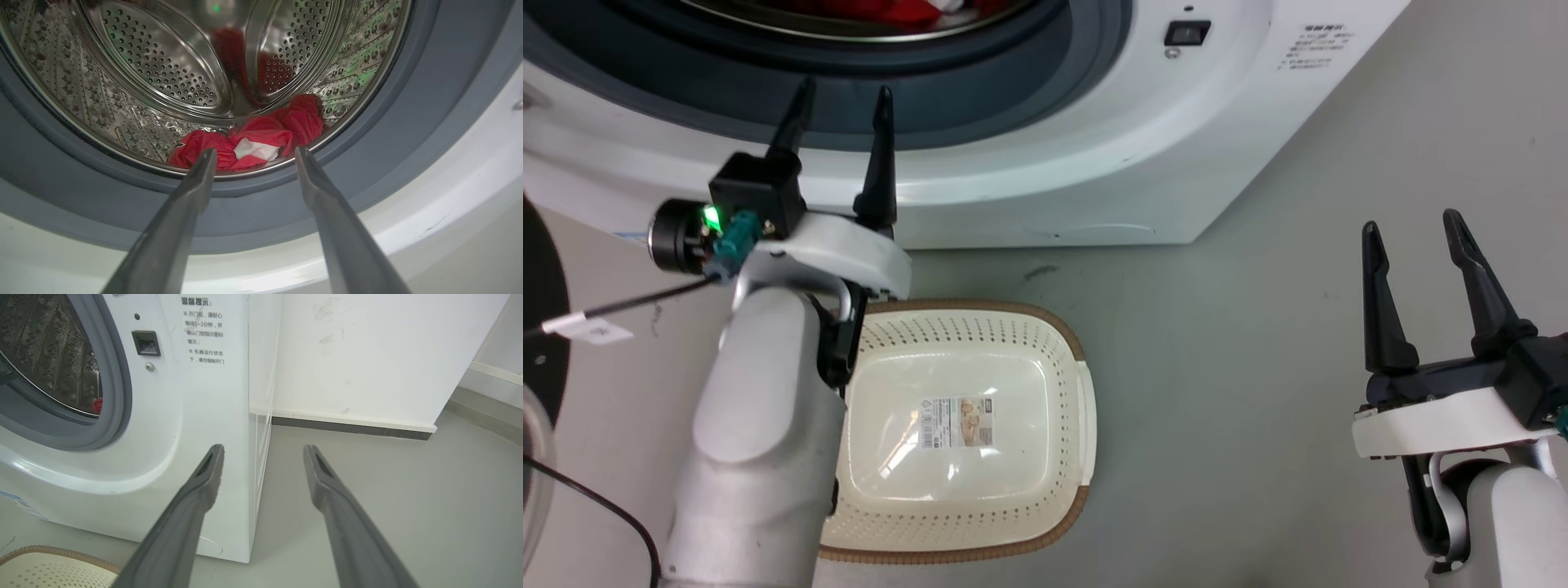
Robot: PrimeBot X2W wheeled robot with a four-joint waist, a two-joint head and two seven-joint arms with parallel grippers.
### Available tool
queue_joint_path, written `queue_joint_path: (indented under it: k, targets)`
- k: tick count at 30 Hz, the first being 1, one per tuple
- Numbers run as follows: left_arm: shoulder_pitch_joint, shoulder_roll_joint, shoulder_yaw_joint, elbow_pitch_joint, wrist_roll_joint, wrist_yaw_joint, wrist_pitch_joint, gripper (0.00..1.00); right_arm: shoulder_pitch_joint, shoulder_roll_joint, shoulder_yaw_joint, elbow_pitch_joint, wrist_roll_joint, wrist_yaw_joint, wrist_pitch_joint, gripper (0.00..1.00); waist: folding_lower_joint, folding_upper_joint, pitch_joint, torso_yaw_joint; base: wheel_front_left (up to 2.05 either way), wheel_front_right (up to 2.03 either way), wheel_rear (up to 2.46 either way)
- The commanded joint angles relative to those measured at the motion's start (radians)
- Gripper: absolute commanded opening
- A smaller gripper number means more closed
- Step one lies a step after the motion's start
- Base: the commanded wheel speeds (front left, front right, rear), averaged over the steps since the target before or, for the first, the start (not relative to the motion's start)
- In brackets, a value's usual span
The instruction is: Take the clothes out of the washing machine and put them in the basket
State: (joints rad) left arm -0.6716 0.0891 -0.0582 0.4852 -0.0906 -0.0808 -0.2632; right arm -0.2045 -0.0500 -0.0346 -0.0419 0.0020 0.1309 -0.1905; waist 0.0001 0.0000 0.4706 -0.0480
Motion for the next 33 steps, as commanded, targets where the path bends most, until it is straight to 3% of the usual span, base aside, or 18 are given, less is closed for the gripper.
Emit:
queue_joint_path:
  k: [1, 18, 25, 33]
  targets:
    - [-0.032, 0.011, 0.004, 0.011, 0.008, -0.006, -0.002, 1.0, -0.016, -0.001, 0.003, -0.008, 0.004, 0.0, -0.007, 1.0, -0.0001, 0.0, 0.046, -0.026, 0.0, 0.0, 0.0]
    - [-0.467, 0.116, 0.024, 0.367, 0.008, -0.013, 0.04, 1.0, -0.054, 0.0, 0.095, 0.039, 0.084, 0.0, -0.055, 1.0, -0.0001, 0.0, 0.189, -0.154, 0.0, 0.0, 0.0]
    - [-0.642, 0.173, 0.017, 0.512, -0.003, -0.027, 0.154, 1.0, -0.08, 0.0, 0.142, 0.071, 0.129, 0.0, -0.071, 1.0, -0.0001, 0.0, 0.23, -0.219, 0.0, 0.0, 0.0]
    - [-0.794, 0.234, -0.008, 0.633, 0.003, -0.036, 0.353, 1.0, -0.105, 0.0, 0.187, 0.088, 0.186, 0.0, -0.075, 1.0, -0.0001, 0.0, 0.268, -0.287, 0.0, 0.0, 0.0]
